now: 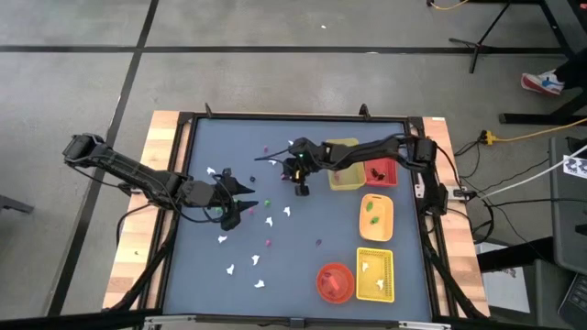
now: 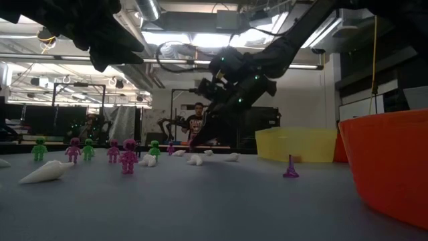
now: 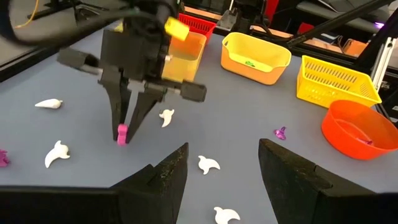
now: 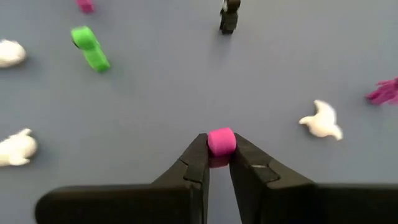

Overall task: Sort Halloween decoration
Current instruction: Put the pink skeleton toy into the top yellow bin

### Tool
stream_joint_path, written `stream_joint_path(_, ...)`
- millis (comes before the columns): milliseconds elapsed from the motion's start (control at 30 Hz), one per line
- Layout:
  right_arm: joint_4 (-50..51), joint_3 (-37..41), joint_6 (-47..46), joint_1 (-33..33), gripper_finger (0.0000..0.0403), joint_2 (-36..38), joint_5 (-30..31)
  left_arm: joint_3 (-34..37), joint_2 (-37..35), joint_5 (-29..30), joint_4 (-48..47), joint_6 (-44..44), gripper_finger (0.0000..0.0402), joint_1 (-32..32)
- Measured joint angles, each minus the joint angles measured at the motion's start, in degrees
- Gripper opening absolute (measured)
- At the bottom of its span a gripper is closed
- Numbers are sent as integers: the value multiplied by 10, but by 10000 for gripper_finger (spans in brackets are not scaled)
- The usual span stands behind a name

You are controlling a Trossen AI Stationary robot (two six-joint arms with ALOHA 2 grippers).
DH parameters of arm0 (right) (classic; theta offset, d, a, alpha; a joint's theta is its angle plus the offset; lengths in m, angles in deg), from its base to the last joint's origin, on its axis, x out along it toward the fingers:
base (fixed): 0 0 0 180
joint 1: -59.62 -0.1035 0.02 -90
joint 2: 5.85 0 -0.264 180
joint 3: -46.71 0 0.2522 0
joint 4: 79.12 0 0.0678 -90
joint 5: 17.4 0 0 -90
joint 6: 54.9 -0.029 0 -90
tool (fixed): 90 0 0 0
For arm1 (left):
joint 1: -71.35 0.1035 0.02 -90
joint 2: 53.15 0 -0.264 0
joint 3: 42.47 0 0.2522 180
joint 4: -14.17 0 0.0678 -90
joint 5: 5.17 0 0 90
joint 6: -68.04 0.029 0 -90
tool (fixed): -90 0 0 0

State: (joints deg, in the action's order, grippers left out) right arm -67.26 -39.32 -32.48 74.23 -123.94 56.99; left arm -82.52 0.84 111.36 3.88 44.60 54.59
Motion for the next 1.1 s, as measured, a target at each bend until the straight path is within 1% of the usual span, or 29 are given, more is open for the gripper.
stream_joint_path(233,50,0,0,0,48,62,1,0,0,0,-5,0,179,0)
stream_joint_path(567,161,0,-2,0,49,157,2,0,0,-2,-5,0,179,0)
stream_joint_path(667,200,0,-3,0,49,181,15,0,0,-5,-5,0,179,0)
stream_joint_path(900,301,0,-2,0,49,222,83,0,0,-6,-5,0,179,0)
stream_joint_path(1100,400,0,-3,0,49,232,131,0,0,-6,-5,0,179,0)
